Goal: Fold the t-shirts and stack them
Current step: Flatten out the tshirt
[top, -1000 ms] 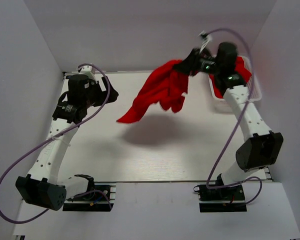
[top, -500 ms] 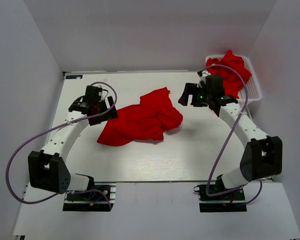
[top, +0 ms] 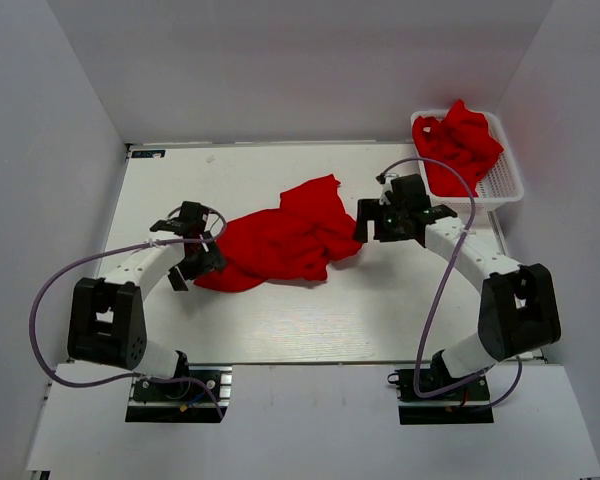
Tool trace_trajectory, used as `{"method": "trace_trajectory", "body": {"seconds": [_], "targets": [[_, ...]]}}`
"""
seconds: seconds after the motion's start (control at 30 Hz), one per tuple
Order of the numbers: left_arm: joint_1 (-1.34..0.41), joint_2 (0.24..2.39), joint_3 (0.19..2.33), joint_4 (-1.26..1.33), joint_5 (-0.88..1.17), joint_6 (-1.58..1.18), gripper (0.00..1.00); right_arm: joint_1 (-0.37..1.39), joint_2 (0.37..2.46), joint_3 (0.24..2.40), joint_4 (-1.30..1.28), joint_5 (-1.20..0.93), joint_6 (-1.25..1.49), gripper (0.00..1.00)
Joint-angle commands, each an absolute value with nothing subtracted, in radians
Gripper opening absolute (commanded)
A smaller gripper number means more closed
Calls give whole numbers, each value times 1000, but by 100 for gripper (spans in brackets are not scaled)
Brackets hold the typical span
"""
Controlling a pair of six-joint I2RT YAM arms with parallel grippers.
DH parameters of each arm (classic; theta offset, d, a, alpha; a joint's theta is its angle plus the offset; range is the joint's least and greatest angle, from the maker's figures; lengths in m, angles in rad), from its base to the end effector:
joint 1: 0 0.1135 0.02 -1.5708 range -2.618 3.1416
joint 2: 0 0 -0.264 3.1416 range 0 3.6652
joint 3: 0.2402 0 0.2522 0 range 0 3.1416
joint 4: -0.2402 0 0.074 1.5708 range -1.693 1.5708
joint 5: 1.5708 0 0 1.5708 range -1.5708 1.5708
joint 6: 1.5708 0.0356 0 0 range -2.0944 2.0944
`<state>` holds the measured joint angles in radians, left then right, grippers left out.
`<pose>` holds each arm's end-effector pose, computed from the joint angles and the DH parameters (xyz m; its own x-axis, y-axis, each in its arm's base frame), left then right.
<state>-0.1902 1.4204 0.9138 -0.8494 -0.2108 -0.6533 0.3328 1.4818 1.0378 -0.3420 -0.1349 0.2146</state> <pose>0.2439 -0.0394 0.2018 -0.8476 -0.4421 -0.2935 -0.4711 0.8815 0.0328 0.3016 0.1093 0.2481 -0.7414 -0.0330 -0.6702 -0.2616 0.9340 0.2435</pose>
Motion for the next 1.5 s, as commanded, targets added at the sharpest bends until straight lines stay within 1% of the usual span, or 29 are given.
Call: {"method": "trace_trajectory", "body": {"seconds": [0.0, 0.23, 0.33, 0.37, 0.47, 0.5, 0.53, 0.57, 0.6, 0.63, 0.67, 0.7, 0.73, 0.8, 0.83, 0.97, 1.0, 1.07, 1.2, 1.23, 1.27, 1.33, 1.37, 1.47], "targets": [[-167, 1448, 884, -740, -187, -683, 100, 360, 1505, 1031, -315, -178, 212, 90], [-149, 1511, 792, -588, -132, -693, 100, 393, 1551, 1029, -285, -178, 235, 90], [-149, 1526, 750, -503, -58, -663, 89, 402, 1566, 1016, -267, -178, 250, 90], [-149, 1526, 738, -441, -40, -651, 76, 405, 1571, 1008, -267, -179, 255, 90], [-149, 1526, 718, -393, -28, -638, 60, 413, 1592, 1005, -232, -192, 262, 90], [-149, 1540, 718, -384, -28, -638, 42, 413, 1598, 1014, -226, -196, 265, 88], [-149, 1552, 718, -383, -28, -624, 31, 416, 1608, 1020, -219, -198, 278, 88], [-149, 1552, 730, -383, -37, -615, 15, 414, 1621, 1025, -218, -218, 275, 85], [-149, 1566, 730, -396, -49, -615, 0, 423, 1632, 1040, -210, -225, 282, 80], [-149, 1566, 744, -396, -49, -615, 0, 423, 1638, 1043, -212, -227, 281, 77], [-149, 1575, 758, -396, -63, -615, 0, 425, 1643, 1048, -212, -236, 284, 71], [-149, 1575, 758, -409, -92, -615, 0, 426, 1661, 1061, -212, -238, 278, 61], [-159, 1557, 767, -420, -104, -615, 0, 426, 1663, 1063, -216, -232, 285, 39], [-160, 1493, 767, -420, -136, -606, 0, 425, 1661, 1077, -213, -206, 293, 16], [-160, 1462, 779, -420, -137, -606, 0, 423, 1651, 1083, -215, -175, 293, 0], [-160, 1295, 839, -400, -201, -563, 0, 422, 1566, 1147, -232, -66, 269, 0], [-160, 1264, 886, -400, -212, -554, 0, 422, 1518, 1173, -235, -25, 265, 0], [-160, 1191, 942, -400, -241, -542, 0, 420, 1484, 1212, -229, 50, 244, 0], [-160, 1132, 1122, -390, -285, -496, 0, 419, 1370, 1317, -204, 237, 203, 0], [-160, 1120, 1155, -390, -285, -479, 0, 417, 1341, 1328, -169, 320, 193, 0], [-160, 1120, 1222, -400, -323, -465, 0, 419, 1316, 1350, -158, 342, 184, 0], [-160, 1109, 1281, -400, -348, -425, 0, 416, 1296, 1390, -111, 386, 121, 0], [-160, 1095, 1331, -400, -377, -416, 0, 417, 1275, 1420, -95, 456, 108, 0], [-160, 1053, 1406, -385, -423, -354, 0, 417, 1244, 1506, -57, 521, 3, 0]]}}
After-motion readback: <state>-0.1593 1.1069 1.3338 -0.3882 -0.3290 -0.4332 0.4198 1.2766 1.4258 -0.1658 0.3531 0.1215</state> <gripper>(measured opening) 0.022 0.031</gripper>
